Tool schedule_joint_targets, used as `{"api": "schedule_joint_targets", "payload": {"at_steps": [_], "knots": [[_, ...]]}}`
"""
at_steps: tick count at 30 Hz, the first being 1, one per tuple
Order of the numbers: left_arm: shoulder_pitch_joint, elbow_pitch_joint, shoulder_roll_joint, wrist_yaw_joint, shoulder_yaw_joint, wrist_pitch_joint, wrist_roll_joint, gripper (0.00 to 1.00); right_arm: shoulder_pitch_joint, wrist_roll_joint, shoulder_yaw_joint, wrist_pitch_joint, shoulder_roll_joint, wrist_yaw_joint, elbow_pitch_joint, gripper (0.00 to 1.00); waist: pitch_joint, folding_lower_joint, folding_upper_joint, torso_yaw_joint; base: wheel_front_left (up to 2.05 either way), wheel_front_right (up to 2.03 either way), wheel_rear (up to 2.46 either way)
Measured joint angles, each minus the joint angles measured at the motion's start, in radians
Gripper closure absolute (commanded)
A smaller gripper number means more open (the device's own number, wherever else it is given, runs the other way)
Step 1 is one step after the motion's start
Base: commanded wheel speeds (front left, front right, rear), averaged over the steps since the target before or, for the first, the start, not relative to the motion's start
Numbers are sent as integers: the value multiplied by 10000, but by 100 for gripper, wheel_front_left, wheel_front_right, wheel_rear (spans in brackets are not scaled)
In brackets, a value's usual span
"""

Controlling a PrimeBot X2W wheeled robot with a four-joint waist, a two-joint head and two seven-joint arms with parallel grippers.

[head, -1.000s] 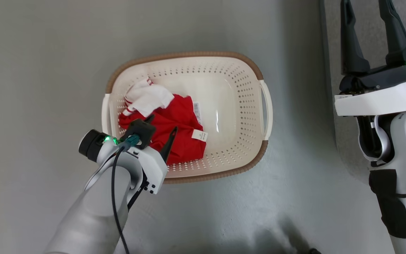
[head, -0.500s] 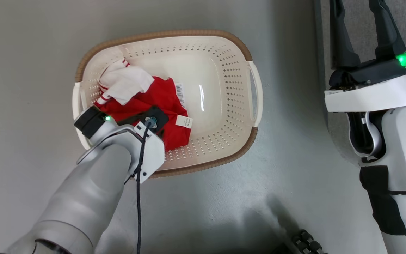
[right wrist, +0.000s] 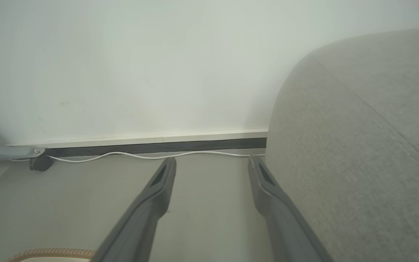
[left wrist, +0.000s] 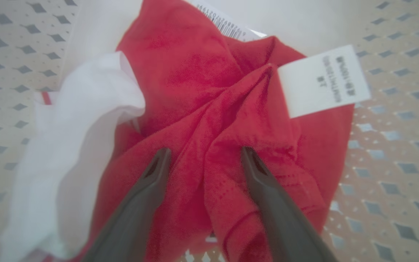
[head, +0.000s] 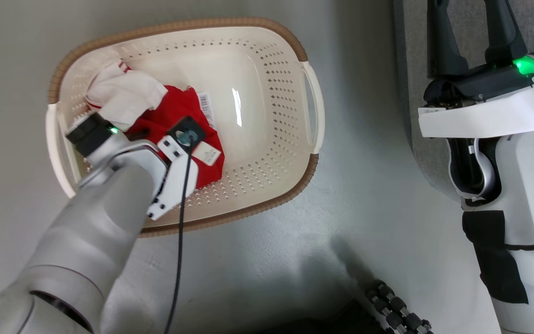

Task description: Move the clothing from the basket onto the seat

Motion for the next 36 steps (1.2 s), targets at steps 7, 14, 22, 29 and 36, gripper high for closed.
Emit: {"api": "schedule_joint_targets", "payload": {"at_steps": [7,14,22,29,36], "knots": [[-433,69,610,0,-244,299,150,0,-128,309,203,0,52,0,-142,0,547,0,0,-361,0,0,0],[-624,86,895,69,-378,151,219,12,-349,608,284,0,71,0,-320,0,941,0,0,-583,0,0,0],[-554,142,865,-19,-391,-362,-2,100,-437,610,265,0,75,0,-272,0,697,0,0,-546,0,0,0],[-34,180,529,-159,-391,-1386,-347,100,-407,316,96,-2,75,0,15,0,-6,0,0,-355,0,0,0],[417,186,-15,-372,-305,-2320,-803,100,-5,-36,-146,0,4,0,343,0,-1086,-1,0,17,0,0,0]]}}
